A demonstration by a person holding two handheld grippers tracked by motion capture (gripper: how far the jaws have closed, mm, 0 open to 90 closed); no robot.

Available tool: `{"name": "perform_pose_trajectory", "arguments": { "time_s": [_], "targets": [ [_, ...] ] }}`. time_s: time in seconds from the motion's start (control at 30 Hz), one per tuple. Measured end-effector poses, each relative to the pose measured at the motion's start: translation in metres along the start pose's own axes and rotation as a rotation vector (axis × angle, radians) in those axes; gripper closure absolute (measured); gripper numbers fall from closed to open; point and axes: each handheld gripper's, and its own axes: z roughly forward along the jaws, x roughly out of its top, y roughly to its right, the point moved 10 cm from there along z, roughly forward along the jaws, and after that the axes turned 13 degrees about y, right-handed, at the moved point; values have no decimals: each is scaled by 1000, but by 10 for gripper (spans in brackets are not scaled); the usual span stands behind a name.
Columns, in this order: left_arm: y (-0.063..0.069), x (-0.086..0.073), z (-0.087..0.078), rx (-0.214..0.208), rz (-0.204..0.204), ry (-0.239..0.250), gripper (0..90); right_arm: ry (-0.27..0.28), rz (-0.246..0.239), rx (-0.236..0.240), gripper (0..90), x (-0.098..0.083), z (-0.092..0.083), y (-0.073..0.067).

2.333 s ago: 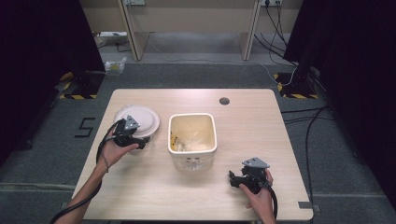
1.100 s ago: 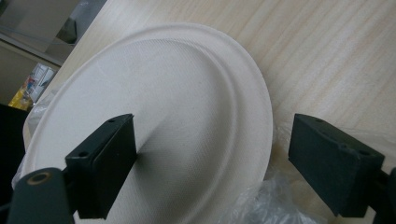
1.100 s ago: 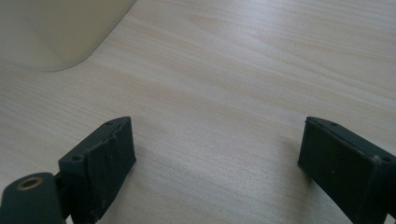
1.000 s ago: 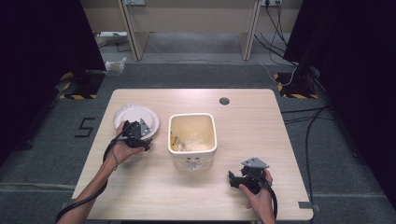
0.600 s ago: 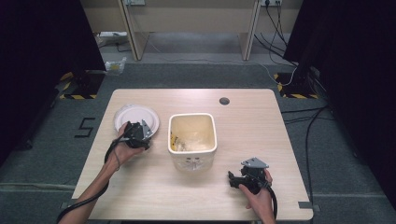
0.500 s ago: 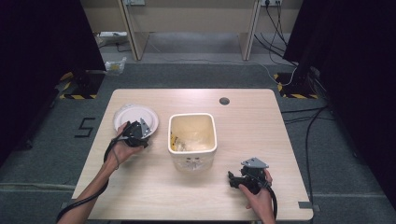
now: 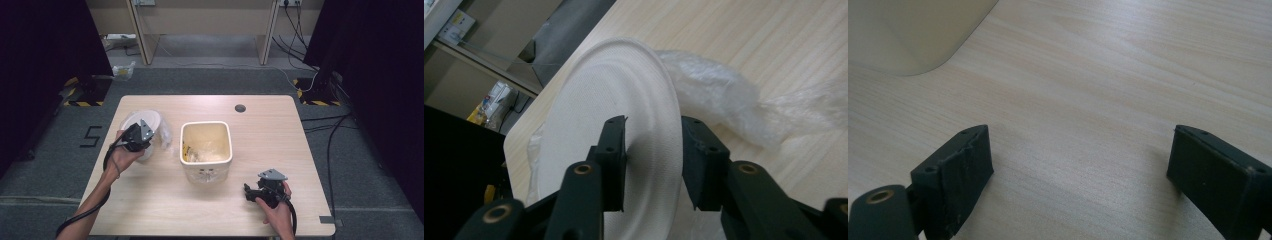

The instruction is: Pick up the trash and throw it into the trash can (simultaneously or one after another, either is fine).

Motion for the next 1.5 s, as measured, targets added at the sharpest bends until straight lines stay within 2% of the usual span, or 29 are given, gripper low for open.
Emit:
{"name": "perform_pose_trajectory", "arguments": {
  "time_s": [0.03,0.17,0.23,0.3,0.37,0.47,0.53,0.73,1.07,1.23,1.43,1.5],
  "targets": [
    [-4,0,-4,-3,-38,19,734,-1,0,1,109,0,0,0],
    [-6,-5,-7,-3,-43,13,755,-1,0,1,108,0,0,0],
    [-5,-8,-8,-6,-42,3,768,0,-2,2,108,0,0,0],
    [-4,-9,-9,5,-39,11,820,0,-3,2,107,0,0,0],
    [-4,-8,-9,8,-35,15,836,0,-3,2,107,0,0,0],
    [-4,-6,-10,21,0,20,860,-1,0,1,106,0,0,0],
    [-4,-4,-12,34,-4,19,876,-1,0,1,107,0,0,0],
    [-10,7,-24,57,35,38,890,-1,1,1,107,0,0,0],
    [-23,18,-38,59,15,65,893,-1,0,1,106,0,0,0],
    [-27,27,-47,63,32,79,893,-1,0,1,107,0,0,0],
    [-28,42,-60,34,27,114,893,0,-3,2,106,0,0,0],
    [-27,53,-69,15,18,144,893,-1,0,1,107,0,0,0]
  ]
}}
